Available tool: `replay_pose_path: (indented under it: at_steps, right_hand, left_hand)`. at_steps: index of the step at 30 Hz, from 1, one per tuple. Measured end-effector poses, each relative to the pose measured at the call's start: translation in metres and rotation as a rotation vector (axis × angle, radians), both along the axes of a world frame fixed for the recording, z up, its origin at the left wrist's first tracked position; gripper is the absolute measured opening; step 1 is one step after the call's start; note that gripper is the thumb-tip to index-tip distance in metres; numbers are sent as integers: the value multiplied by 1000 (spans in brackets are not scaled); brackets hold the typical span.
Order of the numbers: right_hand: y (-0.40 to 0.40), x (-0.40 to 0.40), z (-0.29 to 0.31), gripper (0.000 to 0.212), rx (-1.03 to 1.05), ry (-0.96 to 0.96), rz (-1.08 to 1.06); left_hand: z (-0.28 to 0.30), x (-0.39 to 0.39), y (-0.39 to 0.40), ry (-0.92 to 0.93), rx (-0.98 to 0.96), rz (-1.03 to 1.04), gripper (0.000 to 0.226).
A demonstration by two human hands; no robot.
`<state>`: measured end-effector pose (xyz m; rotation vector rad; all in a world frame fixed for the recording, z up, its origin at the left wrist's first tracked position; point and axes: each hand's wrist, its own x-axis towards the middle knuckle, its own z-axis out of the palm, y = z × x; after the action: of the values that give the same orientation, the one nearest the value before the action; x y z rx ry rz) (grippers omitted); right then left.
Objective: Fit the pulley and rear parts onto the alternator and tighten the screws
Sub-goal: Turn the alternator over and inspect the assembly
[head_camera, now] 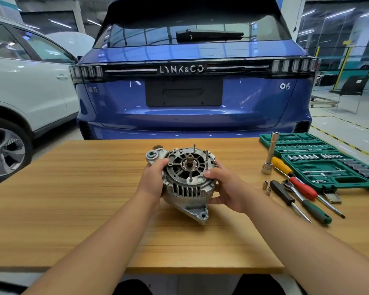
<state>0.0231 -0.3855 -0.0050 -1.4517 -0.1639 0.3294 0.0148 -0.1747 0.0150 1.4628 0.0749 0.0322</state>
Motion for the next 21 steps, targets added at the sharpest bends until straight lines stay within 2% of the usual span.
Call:
replay_pose_path:
  at_steps: [2,6,10,15,18,21]
  right_hand:
    - [3,1,-1,56,14,6,-11]
    - [4,2,1,53,20,6,-15]
    - [-3,3,2,51,-15,1,0]
    - [-11,0,3,59,-15,10,-19]
    - [-13,-2,2,51,21,57,-71]
    - [-12,-2,2,46,80,106,-146]
  left_hand:
    - [1,1,1,-18,-8,-37,44]
    - [0,1,1,1,-30,-71,62]
    - [-1,-2,2,-9,-16,-113,54]
    - [-7,1,4,-29,32,-105,39]
    - [-7,1,3,-49,59,-117,31]
    - [-8,-1,1,-25,45,-119,39]
